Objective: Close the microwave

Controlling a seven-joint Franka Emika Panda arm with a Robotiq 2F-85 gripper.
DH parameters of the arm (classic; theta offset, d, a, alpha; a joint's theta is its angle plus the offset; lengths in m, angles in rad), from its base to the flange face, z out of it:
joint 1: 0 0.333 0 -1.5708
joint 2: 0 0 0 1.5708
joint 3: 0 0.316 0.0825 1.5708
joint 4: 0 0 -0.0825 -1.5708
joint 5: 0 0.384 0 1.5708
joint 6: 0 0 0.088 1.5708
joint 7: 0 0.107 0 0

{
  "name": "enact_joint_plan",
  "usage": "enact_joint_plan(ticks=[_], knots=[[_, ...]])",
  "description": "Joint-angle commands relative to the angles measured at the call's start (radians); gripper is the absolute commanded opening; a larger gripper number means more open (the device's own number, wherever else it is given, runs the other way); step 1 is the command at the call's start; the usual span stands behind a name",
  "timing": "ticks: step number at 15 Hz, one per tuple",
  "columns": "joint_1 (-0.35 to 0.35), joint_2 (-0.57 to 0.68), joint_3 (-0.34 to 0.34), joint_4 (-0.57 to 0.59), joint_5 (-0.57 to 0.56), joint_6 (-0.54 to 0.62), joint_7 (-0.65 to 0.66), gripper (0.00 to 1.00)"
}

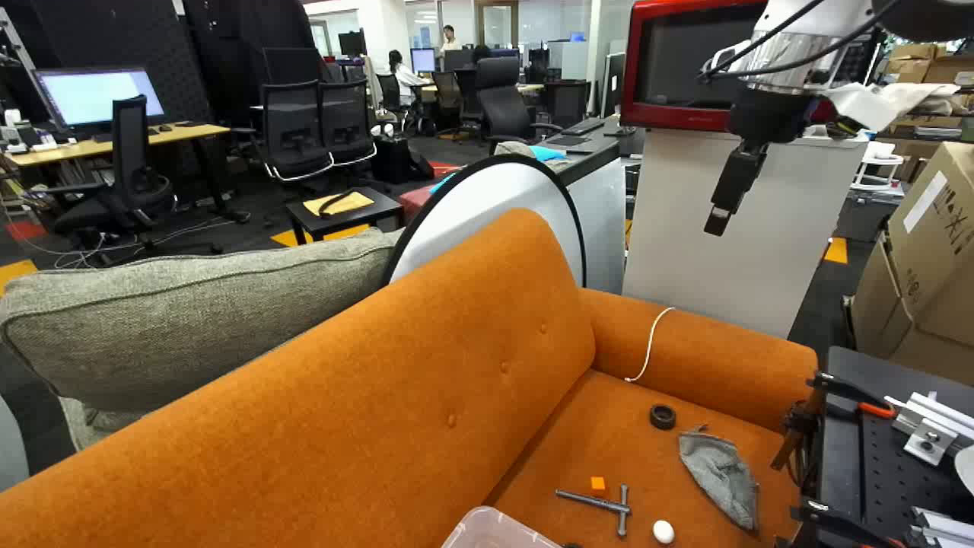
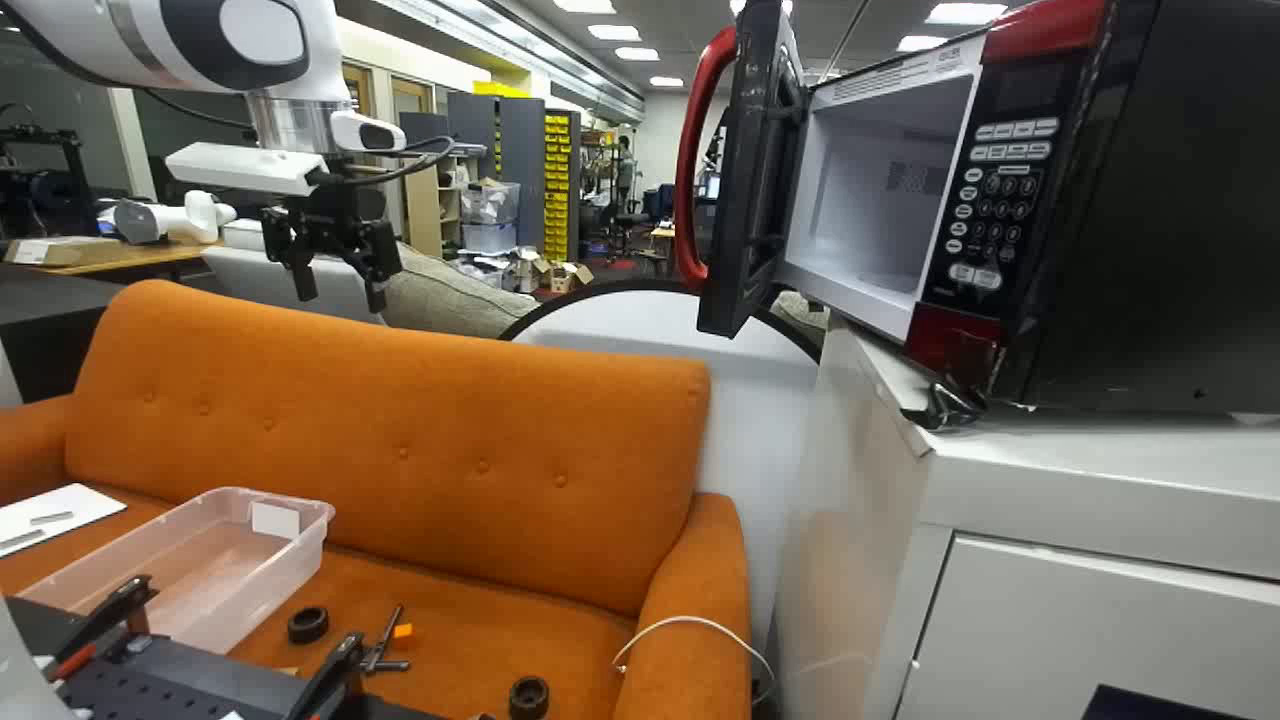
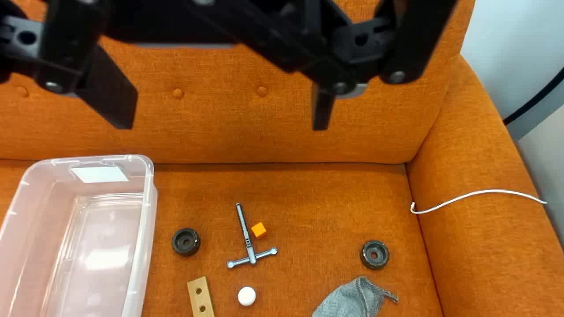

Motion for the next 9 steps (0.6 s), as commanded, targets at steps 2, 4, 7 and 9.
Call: enact_joint_plan(ticks=[2, 4, 7, 9], knots=[[-0.016, -0.015, 0.011, -0.005, -0.014, 0.015, 0.016, 1.0], [-0.037, -0.049, 0.018, -0.02, -0.034, 0.052, 0.049, 1.0], [-0.069, -0.103, 0.028, -0.034, -0.065, 0.088, 0.105, 1.0], [-0.122, -0.149, 0.06, -0.045, -0.127, 0.098, 0.181, 1.0]])
